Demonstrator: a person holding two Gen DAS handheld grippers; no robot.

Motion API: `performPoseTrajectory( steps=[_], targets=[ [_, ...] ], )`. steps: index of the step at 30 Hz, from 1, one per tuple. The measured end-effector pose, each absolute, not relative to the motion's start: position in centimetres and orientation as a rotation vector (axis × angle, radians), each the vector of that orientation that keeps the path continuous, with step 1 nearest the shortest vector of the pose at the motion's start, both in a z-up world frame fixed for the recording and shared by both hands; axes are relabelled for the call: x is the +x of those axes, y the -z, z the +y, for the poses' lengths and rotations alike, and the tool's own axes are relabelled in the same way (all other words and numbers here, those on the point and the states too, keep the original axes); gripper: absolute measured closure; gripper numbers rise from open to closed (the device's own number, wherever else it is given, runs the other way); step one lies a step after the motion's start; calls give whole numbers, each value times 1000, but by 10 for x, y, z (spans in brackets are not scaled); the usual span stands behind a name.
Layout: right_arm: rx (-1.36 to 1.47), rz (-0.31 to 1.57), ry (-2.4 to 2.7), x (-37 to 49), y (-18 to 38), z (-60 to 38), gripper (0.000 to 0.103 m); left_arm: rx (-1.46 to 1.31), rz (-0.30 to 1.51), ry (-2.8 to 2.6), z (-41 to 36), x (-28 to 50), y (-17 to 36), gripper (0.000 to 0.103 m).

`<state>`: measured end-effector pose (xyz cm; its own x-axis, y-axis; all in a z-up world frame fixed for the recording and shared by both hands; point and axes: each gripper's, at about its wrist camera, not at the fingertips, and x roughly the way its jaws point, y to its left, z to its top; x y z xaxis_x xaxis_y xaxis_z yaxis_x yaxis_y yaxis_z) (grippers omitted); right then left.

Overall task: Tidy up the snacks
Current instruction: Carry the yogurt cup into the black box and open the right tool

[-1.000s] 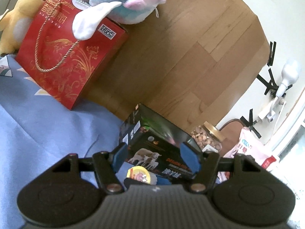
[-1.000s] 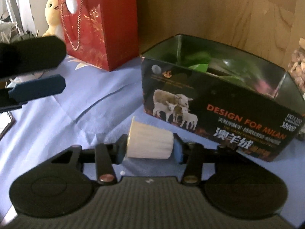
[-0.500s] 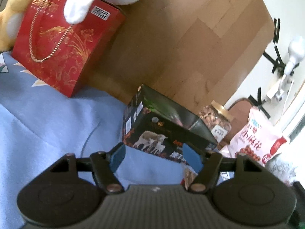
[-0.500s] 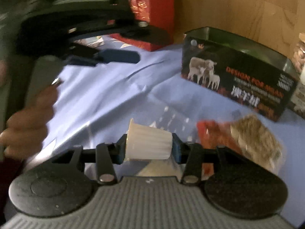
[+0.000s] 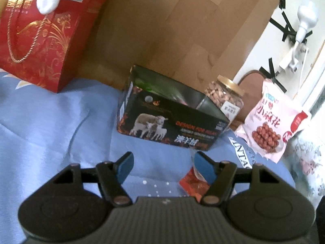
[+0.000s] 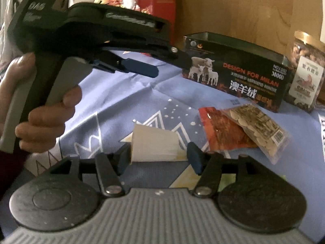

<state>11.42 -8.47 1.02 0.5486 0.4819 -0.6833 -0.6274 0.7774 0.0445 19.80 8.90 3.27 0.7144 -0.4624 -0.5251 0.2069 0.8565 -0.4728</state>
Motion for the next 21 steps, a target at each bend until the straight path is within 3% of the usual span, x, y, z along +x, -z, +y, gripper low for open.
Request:
performPoseTrajectory(
  steps=[6,21],
  targets=[
    [-218,726,-638,113,-12,-92,32,-379,682,392,90,196,-35,31],
    [-217,676,-678,96,-18,-96,33,-485,717,521,124,129,-33,32]
  ],
)
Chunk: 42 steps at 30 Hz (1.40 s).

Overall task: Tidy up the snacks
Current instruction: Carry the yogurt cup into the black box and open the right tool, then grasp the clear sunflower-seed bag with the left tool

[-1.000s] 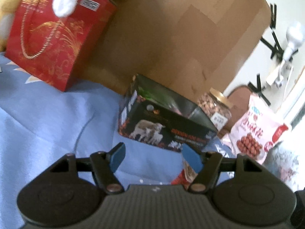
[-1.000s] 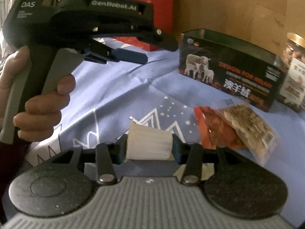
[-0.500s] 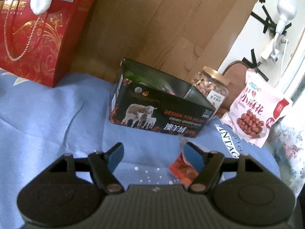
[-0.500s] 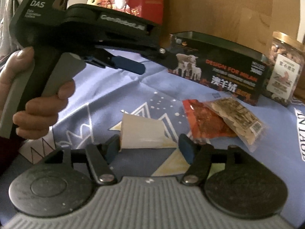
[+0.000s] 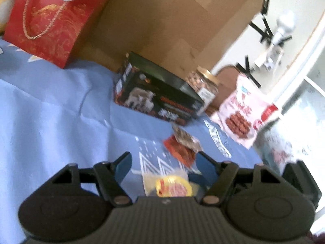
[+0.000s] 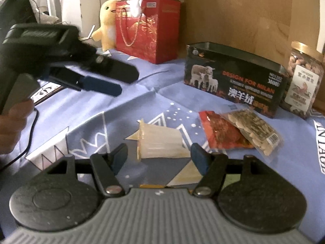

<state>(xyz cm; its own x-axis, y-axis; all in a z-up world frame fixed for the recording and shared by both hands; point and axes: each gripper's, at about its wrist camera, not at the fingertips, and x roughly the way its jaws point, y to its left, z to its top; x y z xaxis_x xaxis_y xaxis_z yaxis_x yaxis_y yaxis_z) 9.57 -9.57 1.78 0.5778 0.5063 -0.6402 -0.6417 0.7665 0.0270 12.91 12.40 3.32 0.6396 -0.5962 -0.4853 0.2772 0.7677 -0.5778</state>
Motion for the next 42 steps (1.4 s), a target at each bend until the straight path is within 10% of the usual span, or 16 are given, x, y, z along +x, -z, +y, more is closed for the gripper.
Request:
performPoseTrajectory(
  steps=[9,14,38,42],
  targets=[
    [-206,698,-688,103,-11,-95,40,-454,842,578,90,133,-6,32],
    [-213,676,-694,101,-15,-94,54,-418,850,550,83,141,-11,53],
    [-160,397,-449,258,-63,-125,55,-384,703,486,13,320,-68,52],
    [-149,395,-377,264,-61,-140,42,-377,695,460,2,324,-65,37]
  ],
)
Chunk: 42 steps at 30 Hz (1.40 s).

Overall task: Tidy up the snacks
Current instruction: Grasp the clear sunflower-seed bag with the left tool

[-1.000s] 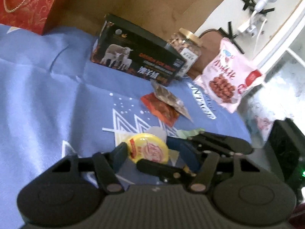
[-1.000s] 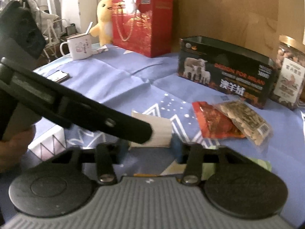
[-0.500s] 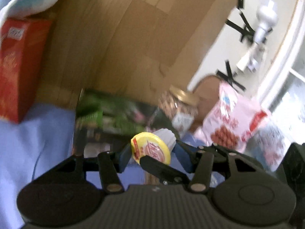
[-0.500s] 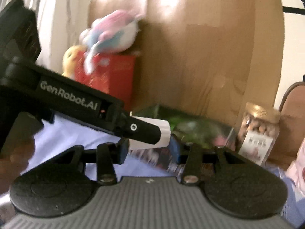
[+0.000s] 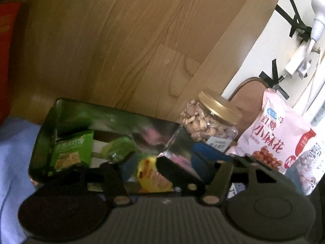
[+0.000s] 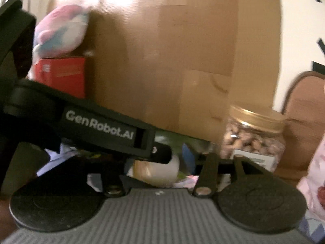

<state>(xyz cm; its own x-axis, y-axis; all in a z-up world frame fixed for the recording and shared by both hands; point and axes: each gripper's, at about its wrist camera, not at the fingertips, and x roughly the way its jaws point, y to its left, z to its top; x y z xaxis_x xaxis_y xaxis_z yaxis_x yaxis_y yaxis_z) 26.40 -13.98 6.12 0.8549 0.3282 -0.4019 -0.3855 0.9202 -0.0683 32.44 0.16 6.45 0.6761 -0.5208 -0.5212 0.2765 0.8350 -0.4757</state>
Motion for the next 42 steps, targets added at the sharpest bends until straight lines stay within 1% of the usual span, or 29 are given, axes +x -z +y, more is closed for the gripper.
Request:
performPoseTrajectory(
  steps=[1,5,7,11,13,17,20,22,23,25,28,31,33,38,41,42],
  targets=[
    [-132,391,-373,262,-63,-145,39,-386,677,473,4,318,-67,35],
    [-53,375,-389,237,-73,-172,38,-383,598,462,19,284,-81,35],
    [24,416,-431,225,-72,-190,38,-419,593,479,34,264,-83,35],
    [212,572,-477,211,-53,-228,40,-464,655,496,49,232,-68,34],
    [284,637,-434,207,-38,-243,46,-478,692,499,49,221,-54,34],
    [413,767,-392,209,-10,-257,49,-490,778,474,39,228,-27,34],
    [444,763,-403,209,-6,-258,49,-455,810,417,29,242,-14,32],
    [443,763,-441,208,-5,-256,48,-470,818,428,25,243,-8,36],
    [449,775,-492,209,-4,-255,48,-458,830,443,21,241,-8,53],
    [480,822,-630,213,-1,-252,48,-439,861,466,15,233,-9,60],
    [435,820,-658,209,-4,-244,47,-402,868,456,17,210,-11,66],
    [467,842,-709,210,-2,-245,48,-428,863,458,28,178,-10,67],
    [518,852,-723,212,-1,-250,48,-449,864,451,36,163,-11,67],
    [571,887,-726,212,0,-254,49,-550,847,425,60,161,-21,44],
    [567,880,-714,209,-1,-257,48,-595,849,395,69,170,-23,38],
    [566,879,-712,209,-1,-257,48,-603,856,390,69,173,-21,38]
  ],
)
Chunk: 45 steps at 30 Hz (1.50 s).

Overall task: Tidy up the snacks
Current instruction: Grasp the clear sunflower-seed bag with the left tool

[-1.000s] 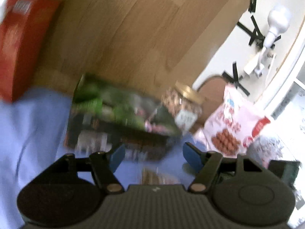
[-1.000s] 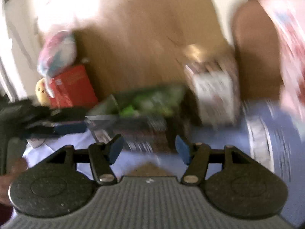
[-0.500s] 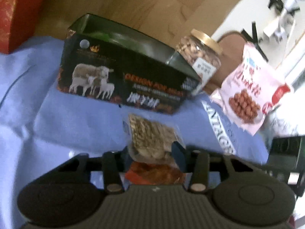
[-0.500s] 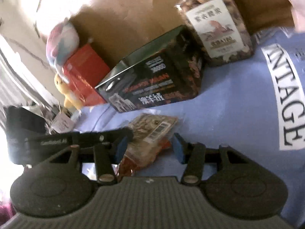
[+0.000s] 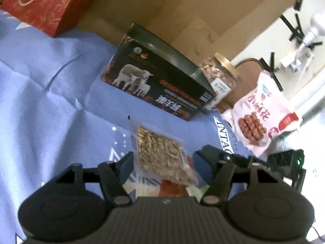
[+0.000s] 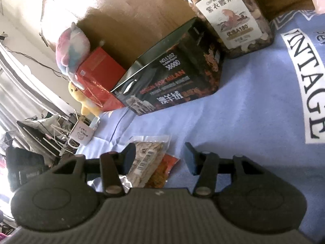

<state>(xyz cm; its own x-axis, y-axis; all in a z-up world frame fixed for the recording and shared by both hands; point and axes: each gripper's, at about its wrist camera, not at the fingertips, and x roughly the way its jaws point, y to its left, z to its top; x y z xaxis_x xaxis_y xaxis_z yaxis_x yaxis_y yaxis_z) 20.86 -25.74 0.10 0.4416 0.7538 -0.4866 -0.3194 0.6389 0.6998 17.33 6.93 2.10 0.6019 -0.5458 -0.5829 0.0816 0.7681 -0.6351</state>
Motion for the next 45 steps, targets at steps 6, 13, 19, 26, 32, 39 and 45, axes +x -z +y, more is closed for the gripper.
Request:
performPoseTrajectory(
  steps=[6,13,19,26,32,39,45],
  targets=[
    [589,853,-724,206,-7,-263,49,-654,865,362,74,184,-11,31],
    [584,982,-779,211,6,-242,64,-686,876,401,75,189,-3,36],
    [617,983,-772,212,10,-241,82,-642,887,456,56,194,-2,49],
    [571,857,-742,204,-3,-246,90,-655,886,493,57,193,2,53],
    [725,931,-757,216,12,-254,65,-766,922,538,60,199,16,81],
    [727,980,-708,219,18,-254,99,-768,925,535,58,197,18,77],
    [742,935,-691,216,13,-262,99,-699,814,450,77,183,-5,4]
  ],
)
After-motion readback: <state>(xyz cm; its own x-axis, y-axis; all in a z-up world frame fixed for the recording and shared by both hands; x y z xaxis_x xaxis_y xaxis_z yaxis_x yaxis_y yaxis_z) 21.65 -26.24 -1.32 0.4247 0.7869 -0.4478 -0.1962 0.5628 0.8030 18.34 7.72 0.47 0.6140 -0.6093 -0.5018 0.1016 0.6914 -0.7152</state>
